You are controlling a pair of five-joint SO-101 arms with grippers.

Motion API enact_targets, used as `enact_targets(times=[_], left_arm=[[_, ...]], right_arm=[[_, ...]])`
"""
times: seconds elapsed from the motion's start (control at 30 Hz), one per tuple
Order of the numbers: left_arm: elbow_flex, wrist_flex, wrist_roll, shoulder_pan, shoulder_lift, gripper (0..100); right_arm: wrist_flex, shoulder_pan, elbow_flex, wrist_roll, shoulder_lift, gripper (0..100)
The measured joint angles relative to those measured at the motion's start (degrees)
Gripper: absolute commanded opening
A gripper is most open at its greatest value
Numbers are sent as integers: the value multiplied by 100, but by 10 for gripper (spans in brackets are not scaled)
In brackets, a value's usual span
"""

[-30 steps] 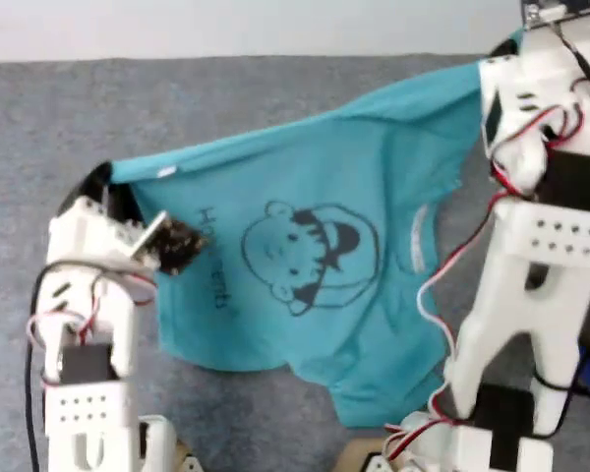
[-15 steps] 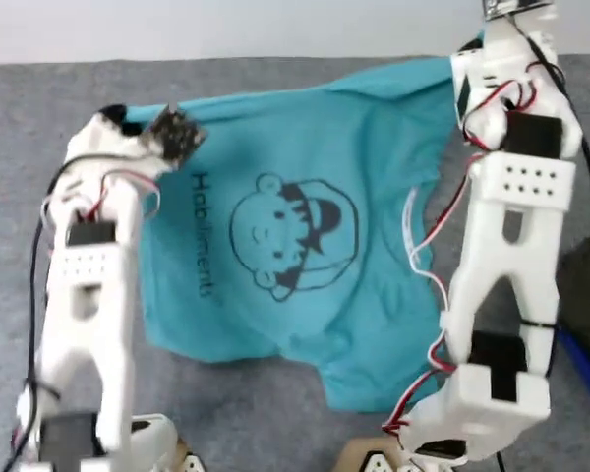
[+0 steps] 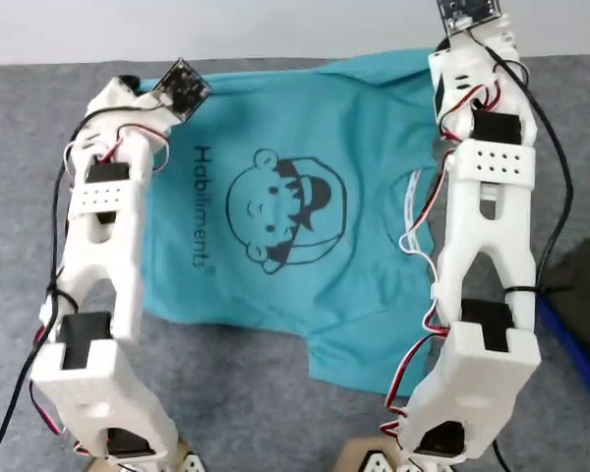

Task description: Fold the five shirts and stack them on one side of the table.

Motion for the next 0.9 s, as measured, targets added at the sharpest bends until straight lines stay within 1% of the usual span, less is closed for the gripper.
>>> enact_targets(times=[0.1,0.23,0.63,0.73,0.9], left_arm=[[-273,0,18,105,35,6],[-527,0,237,229,35,6],[-571,0,290,273,35,6],[-580,237,290,273,35,6],[-580,1257,299,273,35,6]], right_arm=[[-176,0,0,9,0,9],[-325,9,0,9,0,9],[-325,70,0,123,0,9],[97,70,0,123,0,9],[1275,70,0,141,-105,9]])
